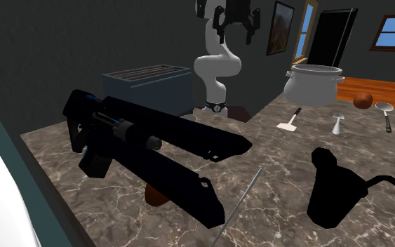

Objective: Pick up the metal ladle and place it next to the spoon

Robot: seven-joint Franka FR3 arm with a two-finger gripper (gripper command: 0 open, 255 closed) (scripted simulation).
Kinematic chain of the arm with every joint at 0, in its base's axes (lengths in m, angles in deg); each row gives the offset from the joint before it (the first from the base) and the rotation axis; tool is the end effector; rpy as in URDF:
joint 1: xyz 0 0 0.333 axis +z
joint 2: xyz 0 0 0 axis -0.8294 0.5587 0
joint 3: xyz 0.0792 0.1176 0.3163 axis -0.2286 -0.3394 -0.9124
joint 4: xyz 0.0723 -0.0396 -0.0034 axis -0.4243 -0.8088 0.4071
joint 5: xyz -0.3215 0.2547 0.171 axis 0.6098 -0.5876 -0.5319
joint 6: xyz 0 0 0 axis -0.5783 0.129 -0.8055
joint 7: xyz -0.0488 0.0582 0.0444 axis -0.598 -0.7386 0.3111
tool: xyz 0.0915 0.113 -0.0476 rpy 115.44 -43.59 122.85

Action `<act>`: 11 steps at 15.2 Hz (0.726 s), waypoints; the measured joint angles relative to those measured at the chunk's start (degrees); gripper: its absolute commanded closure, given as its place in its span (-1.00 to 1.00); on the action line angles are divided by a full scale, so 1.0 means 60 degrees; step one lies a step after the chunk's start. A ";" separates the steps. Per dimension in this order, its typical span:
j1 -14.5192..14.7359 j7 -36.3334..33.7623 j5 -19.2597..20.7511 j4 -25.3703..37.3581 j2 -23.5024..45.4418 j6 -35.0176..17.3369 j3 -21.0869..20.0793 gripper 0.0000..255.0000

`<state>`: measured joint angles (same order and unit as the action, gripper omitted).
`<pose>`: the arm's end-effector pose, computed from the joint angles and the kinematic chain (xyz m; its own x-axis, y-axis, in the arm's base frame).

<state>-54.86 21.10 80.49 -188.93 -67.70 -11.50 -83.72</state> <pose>0.3626 0.0001 0.5953 0.9831 0.1305 0.1287 0.1276 -0.9914 0.0304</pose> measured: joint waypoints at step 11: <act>-0.0996 -0.1183 0.0081 -0.0756 0.1647 -0.2436 0.0611 -1.00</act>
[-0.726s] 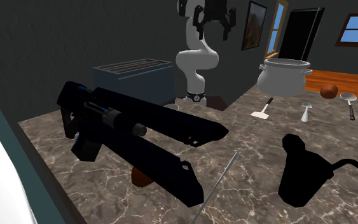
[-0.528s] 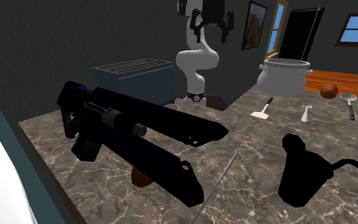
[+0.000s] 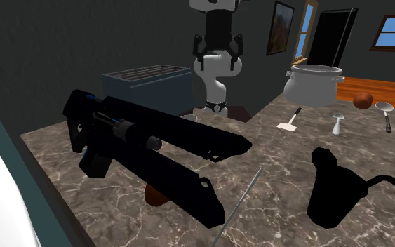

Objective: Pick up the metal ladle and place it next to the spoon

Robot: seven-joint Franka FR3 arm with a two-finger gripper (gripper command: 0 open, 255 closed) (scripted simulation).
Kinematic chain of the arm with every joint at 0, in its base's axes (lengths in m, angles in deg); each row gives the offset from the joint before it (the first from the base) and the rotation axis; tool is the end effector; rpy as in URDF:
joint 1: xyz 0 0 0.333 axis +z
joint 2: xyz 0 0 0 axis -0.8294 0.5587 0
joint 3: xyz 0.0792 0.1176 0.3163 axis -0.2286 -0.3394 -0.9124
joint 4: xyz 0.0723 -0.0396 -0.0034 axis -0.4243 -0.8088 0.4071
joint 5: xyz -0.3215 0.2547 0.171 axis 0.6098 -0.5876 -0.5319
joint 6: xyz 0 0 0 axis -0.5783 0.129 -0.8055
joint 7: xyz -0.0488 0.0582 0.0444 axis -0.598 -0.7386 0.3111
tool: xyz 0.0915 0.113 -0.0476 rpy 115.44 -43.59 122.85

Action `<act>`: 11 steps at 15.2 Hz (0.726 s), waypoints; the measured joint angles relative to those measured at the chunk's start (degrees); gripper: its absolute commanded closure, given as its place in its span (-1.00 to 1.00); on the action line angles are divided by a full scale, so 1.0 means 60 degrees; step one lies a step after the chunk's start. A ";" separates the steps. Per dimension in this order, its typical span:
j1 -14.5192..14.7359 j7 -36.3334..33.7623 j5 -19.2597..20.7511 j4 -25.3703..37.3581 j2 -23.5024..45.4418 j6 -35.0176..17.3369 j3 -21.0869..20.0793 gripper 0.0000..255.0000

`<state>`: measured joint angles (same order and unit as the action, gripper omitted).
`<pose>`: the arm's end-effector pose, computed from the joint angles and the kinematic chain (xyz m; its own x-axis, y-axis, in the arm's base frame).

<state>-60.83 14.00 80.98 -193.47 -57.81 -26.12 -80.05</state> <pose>0.4226 -0.0724 0.5099 0.9803 -0.1458 0.1335 -0.1455 -0.9893 -0.0121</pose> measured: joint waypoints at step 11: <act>-0.1057 -0.1116 -0.0203 -0.0167 0.2615 -0.2803 0.1005 -1.00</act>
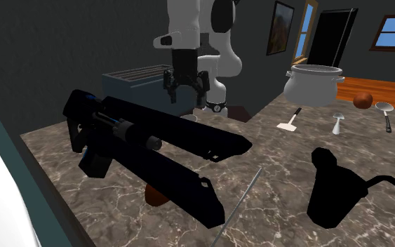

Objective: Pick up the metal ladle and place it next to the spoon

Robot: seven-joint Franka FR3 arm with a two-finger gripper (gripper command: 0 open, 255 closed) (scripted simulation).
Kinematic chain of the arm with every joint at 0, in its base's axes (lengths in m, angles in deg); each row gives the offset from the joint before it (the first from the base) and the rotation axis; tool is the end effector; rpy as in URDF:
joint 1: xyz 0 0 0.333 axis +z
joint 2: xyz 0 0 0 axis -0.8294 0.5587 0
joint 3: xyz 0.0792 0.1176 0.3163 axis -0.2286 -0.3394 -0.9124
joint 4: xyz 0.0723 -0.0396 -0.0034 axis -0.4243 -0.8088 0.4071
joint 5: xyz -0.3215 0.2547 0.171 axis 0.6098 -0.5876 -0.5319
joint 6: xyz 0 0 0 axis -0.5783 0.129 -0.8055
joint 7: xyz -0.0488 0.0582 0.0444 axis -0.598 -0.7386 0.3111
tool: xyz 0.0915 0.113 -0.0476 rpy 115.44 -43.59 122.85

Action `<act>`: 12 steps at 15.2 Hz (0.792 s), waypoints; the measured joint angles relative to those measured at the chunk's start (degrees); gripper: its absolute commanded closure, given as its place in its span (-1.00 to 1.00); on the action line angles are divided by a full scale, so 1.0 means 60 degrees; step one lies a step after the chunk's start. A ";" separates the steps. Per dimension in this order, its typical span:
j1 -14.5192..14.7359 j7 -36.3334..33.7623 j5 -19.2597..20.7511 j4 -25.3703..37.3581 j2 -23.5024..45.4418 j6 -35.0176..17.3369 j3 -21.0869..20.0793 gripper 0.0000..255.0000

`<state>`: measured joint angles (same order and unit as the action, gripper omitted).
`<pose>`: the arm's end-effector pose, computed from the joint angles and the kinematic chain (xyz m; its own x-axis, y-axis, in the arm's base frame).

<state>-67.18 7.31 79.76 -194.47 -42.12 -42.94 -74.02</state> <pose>0.4660 -0.1827 0.4025 0.8744 -0.4687 0.1255 -0.4644 -0.8834 -0.0630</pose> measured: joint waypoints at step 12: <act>-0.0516 -0.0351 -0.0932 0.0227 0.2447 -0.2270 0.0708 -1.00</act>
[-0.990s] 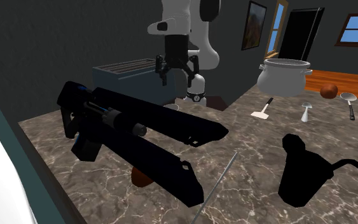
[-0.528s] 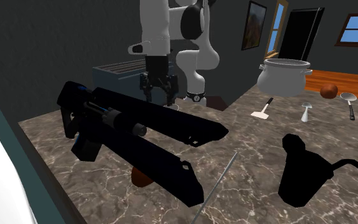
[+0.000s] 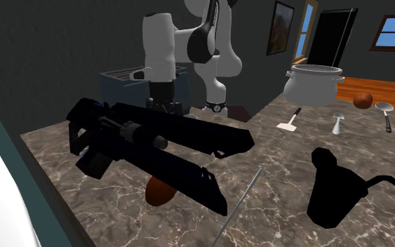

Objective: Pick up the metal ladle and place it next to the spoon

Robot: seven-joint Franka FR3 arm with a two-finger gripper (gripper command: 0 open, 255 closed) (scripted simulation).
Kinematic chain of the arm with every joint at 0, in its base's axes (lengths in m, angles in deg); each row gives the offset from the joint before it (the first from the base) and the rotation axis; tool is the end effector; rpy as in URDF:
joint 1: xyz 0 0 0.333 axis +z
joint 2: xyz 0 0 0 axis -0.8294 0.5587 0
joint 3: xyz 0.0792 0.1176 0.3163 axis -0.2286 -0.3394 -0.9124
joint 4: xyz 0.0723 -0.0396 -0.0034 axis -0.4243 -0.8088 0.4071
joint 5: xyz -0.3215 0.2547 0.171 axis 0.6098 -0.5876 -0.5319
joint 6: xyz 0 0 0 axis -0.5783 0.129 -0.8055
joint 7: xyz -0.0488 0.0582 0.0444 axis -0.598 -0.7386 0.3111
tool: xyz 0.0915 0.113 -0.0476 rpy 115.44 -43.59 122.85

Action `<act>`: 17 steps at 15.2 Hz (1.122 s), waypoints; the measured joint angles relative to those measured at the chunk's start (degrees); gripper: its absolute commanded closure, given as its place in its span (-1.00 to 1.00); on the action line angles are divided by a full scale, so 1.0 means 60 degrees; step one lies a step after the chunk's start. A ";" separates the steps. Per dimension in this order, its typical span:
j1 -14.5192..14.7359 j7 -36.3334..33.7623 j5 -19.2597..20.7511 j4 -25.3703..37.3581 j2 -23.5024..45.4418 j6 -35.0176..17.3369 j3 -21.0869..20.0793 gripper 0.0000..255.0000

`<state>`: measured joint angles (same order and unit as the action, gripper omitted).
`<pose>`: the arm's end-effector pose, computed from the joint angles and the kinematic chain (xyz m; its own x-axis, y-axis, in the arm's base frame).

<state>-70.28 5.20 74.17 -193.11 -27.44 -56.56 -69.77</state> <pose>0.4814 -0.2606 0.3073 0.7364 -0.6654 0.1226 -0.6579 -0.7465 -0.0999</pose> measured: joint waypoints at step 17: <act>0.0086 -0.0279 0.0076 0.0174 0.0243 0.0026 -0.0078 1.00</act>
<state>-69.76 3.53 74.63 -192.06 -25.99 -56.40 -70.24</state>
